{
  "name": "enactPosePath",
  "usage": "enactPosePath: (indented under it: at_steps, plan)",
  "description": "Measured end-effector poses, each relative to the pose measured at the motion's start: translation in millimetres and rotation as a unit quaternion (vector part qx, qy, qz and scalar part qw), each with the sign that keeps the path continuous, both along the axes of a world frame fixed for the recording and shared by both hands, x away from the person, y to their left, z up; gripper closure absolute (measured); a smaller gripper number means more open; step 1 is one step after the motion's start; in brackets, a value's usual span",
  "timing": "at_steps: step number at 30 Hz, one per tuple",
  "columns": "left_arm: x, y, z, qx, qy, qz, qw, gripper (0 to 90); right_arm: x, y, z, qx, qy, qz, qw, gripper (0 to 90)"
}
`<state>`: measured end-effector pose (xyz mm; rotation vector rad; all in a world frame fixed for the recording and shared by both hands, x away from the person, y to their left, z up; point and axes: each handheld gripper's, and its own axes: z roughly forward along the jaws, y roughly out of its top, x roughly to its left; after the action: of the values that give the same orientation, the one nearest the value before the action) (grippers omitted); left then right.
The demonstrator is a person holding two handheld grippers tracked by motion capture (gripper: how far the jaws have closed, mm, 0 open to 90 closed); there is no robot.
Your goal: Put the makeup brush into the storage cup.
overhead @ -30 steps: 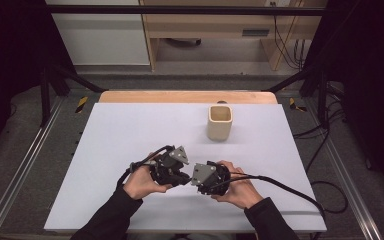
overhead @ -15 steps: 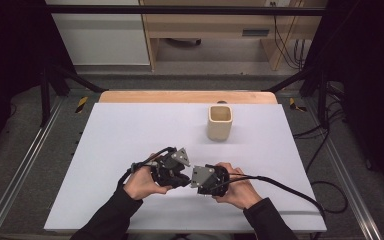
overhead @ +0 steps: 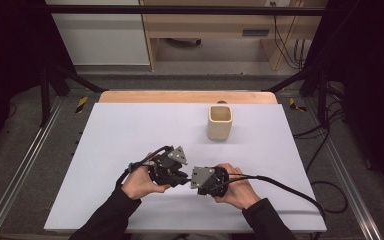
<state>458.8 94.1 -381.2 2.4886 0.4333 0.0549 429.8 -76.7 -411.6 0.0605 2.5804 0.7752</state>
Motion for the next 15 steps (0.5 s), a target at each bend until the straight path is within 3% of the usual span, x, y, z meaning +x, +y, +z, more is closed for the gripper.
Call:
enactPosePath:
  at_steps: [9, 13, 15]
  plan:
    - [0.5, 2.5, -0.3, -0.007, -0.010, 0.004, 0.9999, 76.9, 0.2, 0.6, -1.7, 0.002, 0.019, 0.007, 0.9998, 83.7]
    - [3.1, 8.2, 3.7, -0.021, -0.029, 0.010, 0.9993, 68.2, 1.0, 0.5, -3.6, 0.000, 0.018, 0.002, 0.9998, 83.7]
    - [2.7, 10.8, 5.9, -0.033, -0.036, 0.025, 0.9985, 63.0, 2.1, -1.0, -4.1, -0.002, 0.024, -0.001, 0.9997, 83.7]
